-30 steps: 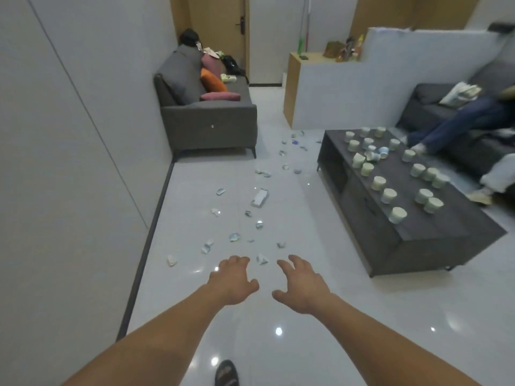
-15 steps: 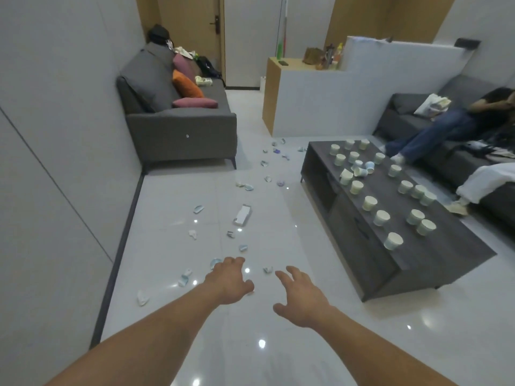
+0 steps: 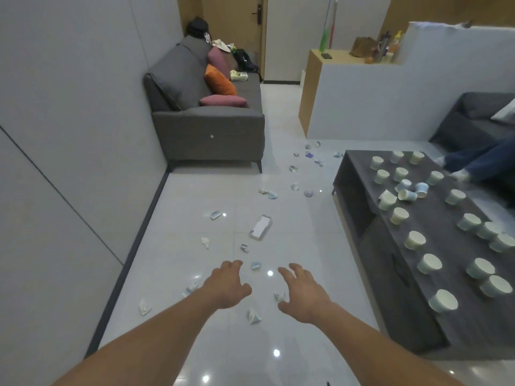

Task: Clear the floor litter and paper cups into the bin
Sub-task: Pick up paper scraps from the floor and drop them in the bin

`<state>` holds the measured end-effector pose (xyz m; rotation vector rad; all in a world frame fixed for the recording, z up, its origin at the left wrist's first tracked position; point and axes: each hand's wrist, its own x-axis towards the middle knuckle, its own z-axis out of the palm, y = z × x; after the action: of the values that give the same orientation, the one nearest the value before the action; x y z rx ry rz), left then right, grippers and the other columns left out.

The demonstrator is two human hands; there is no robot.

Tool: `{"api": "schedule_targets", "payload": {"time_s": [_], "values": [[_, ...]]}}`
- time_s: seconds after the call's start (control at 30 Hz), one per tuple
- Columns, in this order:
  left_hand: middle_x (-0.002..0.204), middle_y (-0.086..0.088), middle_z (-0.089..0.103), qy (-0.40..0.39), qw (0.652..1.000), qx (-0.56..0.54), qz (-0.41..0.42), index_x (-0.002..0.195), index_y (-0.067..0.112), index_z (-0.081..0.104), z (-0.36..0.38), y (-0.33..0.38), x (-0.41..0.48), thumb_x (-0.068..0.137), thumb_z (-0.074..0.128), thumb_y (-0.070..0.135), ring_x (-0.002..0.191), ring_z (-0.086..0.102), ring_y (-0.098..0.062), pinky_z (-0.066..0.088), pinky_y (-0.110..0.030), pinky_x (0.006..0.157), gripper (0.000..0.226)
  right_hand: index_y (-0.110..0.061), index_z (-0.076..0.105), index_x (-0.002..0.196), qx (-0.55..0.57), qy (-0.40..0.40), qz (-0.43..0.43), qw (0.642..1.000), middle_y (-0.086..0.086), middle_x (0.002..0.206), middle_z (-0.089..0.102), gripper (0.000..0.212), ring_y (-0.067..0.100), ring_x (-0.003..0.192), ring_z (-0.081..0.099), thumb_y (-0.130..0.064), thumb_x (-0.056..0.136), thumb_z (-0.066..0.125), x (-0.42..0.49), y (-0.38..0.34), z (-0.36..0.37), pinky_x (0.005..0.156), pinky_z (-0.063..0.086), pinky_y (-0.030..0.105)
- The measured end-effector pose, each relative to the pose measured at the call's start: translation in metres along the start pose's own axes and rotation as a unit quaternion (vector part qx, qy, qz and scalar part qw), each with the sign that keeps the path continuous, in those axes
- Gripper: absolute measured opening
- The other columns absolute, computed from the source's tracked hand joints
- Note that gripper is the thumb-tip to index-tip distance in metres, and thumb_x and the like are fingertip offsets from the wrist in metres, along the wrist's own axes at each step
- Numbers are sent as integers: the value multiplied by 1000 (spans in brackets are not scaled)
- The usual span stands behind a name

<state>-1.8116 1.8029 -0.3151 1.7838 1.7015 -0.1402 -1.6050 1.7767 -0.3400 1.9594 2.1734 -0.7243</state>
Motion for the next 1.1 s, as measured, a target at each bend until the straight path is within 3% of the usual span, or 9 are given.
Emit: {"api": "schedule_targets", "payload": {"time_s": [0.27, 0.6, 0.9, 1.1], "values": [[151, -7, 27, -14, 996, -66, -55, 150, 20, 21, 1, -2, 69, 88, 53, 42, 133, 36, -29, 35, -38, 107, 73, -30, 11, 154, -24, -63, -55, 996, 0, 161, 6, 86, 24, 144, 18, -40, 86, 62, 84, 19, -13, 108, 38, 39], [148, -10, 31, -108, 983, -101, -111, 149, 17, 21, 41, -53, 207, 90, 51, 40, 130, 39, -29, 36, -35, 105, 70, -31, 10, 154, -16, -152, -41, 987, -3, 161, 6, 85, 24, 144, 19, -41, 87, 60, 205, 48, 44, 108, 39, 39], [147, -6, 35, -134, 963, -156, -176, 148, 22, 26, 169, -113, 323, 89, 52, 37, 126, 46, -23, 41, -36, 103, 66, -39, 6, 151, -1, -235, -31, 971, -7, 161, 5, 89, 23, 143, 22, -49, 85, 65, 345, 88, 217, 107, 39, 41], [145, -5, 38, -152, 942, -178, -242, 147, 23, 27, 312, -171, 399, 91, 55, 35, 123, 48, -22, 44, -35, 101, 64, -32, 9, 152, -40, -257, -104, 960, -2, 160, 8, 95, 27, 141, 22, -45, 81, 71, 429, 137, 378, 103, 41, 47]]}}
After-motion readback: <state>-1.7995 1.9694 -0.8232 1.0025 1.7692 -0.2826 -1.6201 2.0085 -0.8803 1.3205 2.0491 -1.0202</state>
